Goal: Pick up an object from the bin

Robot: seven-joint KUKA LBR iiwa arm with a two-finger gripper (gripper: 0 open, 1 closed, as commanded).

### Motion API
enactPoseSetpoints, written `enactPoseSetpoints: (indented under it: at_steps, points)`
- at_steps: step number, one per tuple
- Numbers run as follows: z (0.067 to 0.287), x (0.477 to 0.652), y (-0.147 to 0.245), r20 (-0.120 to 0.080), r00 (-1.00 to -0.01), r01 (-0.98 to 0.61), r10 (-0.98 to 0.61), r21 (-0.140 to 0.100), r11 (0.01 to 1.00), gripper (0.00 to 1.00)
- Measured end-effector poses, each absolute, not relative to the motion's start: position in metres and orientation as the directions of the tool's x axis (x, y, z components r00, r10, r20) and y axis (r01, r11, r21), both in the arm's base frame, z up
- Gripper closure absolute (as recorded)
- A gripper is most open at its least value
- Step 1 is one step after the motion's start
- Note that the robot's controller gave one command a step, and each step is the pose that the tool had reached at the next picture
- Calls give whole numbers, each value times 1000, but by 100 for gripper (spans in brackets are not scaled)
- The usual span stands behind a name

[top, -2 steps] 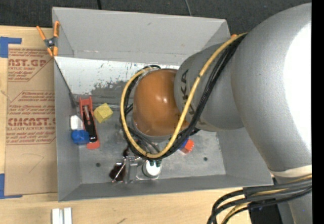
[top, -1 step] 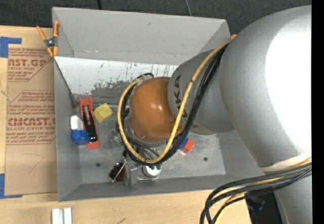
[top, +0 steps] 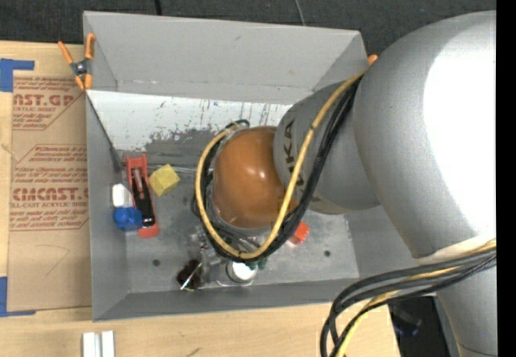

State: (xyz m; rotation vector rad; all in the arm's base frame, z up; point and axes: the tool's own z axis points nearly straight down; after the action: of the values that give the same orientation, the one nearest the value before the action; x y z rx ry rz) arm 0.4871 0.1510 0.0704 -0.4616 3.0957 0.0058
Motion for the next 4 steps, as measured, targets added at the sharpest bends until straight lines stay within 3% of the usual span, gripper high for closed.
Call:
enactPoseSetpoints:
  at_steps: [2, 4]
  points:
    - [78, 484, 155, -14, -951, -309, -309, 2, 951, 100]
    - [71, 483, 164, -20, -951, -308, -308, 3, 951, 100]
